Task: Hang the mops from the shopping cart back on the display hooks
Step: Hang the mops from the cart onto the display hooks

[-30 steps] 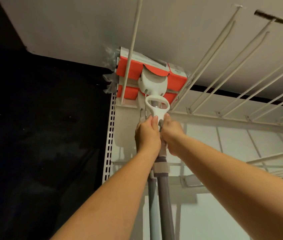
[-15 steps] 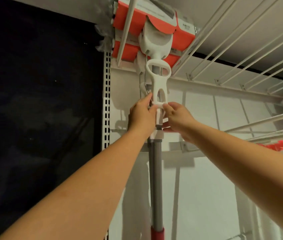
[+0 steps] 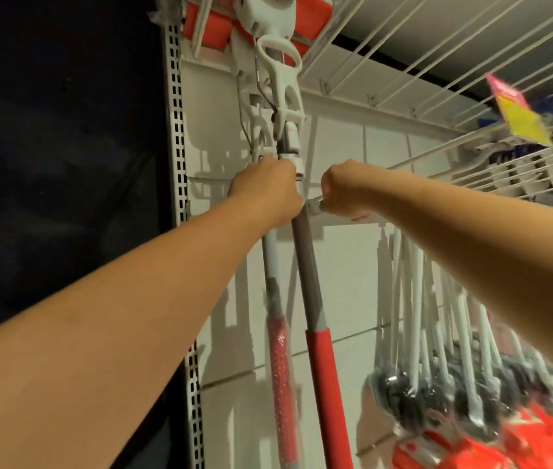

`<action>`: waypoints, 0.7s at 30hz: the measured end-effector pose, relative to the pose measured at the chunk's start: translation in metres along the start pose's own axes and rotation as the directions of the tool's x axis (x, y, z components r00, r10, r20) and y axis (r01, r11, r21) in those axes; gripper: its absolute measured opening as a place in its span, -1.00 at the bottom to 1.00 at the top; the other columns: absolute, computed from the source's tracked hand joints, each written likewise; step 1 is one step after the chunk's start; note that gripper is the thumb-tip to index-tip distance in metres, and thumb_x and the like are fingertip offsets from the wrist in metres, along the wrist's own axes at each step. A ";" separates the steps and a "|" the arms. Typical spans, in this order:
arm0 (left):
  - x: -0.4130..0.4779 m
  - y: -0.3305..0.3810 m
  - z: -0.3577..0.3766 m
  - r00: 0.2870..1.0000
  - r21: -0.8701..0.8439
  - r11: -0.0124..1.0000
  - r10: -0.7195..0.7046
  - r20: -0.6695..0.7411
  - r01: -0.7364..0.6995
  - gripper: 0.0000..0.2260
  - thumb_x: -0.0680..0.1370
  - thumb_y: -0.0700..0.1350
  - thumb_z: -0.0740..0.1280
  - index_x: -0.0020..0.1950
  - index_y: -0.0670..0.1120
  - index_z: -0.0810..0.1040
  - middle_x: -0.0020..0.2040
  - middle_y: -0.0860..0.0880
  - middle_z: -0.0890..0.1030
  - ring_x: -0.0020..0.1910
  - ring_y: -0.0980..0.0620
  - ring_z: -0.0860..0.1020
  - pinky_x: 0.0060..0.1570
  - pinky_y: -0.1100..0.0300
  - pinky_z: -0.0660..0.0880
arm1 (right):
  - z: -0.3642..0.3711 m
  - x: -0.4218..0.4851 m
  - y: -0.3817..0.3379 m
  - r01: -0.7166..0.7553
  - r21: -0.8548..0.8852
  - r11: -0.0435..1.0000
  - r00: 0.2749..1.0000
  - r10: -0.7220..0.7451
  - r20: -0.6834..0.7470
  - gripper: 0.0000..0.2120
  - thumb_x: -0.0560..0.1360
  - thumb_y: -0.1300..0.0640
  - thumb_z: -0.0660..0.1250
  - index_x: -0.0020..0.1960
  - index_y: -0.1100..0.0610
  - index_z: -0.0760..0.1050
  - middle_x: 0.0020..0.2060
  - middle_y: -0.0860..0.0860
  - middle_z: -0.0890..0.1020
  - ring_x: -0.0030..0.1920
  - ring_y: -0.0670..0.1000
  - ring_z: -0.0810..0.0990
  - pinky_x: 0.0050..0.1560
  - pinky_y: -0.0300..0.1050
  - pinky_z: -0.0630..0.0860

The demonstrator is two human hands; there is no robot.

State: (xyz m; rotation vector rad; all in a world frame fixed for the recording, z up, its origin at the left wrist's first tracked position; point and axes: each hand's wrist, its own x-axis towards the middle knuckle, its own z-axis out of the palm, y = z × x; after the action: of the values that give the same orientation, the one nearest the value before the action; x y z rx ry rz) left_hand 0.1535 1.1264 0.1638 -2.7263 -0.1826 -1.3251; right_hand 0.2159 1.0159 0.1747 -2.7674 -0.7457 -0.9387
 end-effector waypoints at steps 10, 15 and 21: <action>-0.094 0.086 -0.014 0.932 0.029 0.996 0.070 0.355 -0.086 -0.71 0.55 -0.04 0.25 0.24 -0.08 0.54 0.20 -0.09 0.55 0.11 -0.13 0.53 -0.04 0.09 0.44 | 0.001 -0.141 0.070 -0.066 -0.023 0.998 0.955 0.070 0.290 -0.74 0.58 0.02 0.21 -0.05 0.22 0.49 -0.36 0.07 0.53 -0.36 0.04 0.57 -0.21 -0.10 0.57; -0.152 0.158 -0.005 0.885 -0.094 0.978 0.210 0.415 -0.188 -0.76 0.55 0.01 0.25 0.14 -0.06 0.54 0.17 -0.07 0.56 0.00 -0.09 0.50 -0.05 0.07 0.44 | 0.008 -0.238 0.121 -0.135 -0.144 0.980 0.906 0.180 0.382 -0.73 0.57 -0.04 0.21 -0.01 0.18 0.47 -0.23 0.06 0.48 -0.16 0.09 0.49 -0.11 -0.10 0.44; -0.221 0.250 -0.005 0.796 -0.273 0.902 0.426 0.431 -0.335 -0.64 0.55 0.09 0.26 0.27 -0.05 0.53 0.20 -0.12 0.55 0.14 -0.15 0.53 0.02 0.04 0.47 | -0.006 -0.366 0.171 -0.316 -0.280 0.907 0.809 0.412 0.420 -0.57 0.52 -0.11 0.23 0.28 0.11 0.48 0.09 0.15 0.57 0.04 0.19 0.55 0.01 -0.05 0.47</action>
State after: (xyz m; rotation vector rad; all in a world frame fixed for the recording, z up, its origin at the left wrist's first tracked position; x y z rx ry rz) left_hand 0.0529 0.8649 -0.0175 -2.9738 0.4628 -0.5617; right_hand 0.0461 0.7139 -0.0339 -3.1891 -0.1339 -0.2710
